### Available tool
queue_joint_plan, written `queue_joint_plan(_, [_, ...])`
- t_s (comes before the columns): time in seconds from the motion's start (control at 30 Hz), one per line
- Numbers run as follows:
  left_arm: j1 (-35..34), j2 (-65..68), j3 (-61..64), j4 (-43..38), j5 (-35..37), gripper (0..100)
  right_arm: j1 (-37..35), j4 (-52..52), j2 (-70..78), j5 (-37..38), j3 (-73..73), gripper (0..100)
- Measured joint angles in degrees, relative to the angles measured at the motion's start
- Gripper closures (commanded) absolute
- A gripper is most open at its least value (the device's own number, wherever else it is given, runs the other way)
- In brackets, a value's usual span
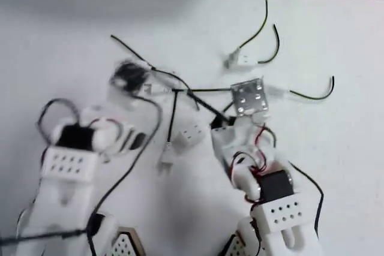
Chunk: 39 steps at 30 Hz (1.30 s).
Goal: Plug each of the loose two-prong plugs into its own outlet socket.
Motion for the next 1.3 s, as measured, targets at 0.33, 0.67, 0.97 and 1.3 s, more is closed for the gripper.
queue_joint_plan(0.33, [-18.64, -19.52, 22.51, -4.75, 0.0, 74, -8.97, -2.46, 0.0, 0.0, 4.04, 98.1])
queue_joint_plan(0.67, [-20.75, -31.56, 33.67, -6.59, 0.0, 74, -11.87, -6.51, 14.15, 0.0, 0.09, 98.1])
queue_joint_plan(0.97, [-20.75, -33.41, 34.55, -6.51, -2.02, 74, -11.87, -6.77, 33.41, 0.09, -10.55, 98.1])
queue_joint_plan(1.3, [-20.75, -33.41, 34.55, -6.51, -2.9, 74, -11.87, -13.98, 42.37, 3.16, -11.87, 98.1])
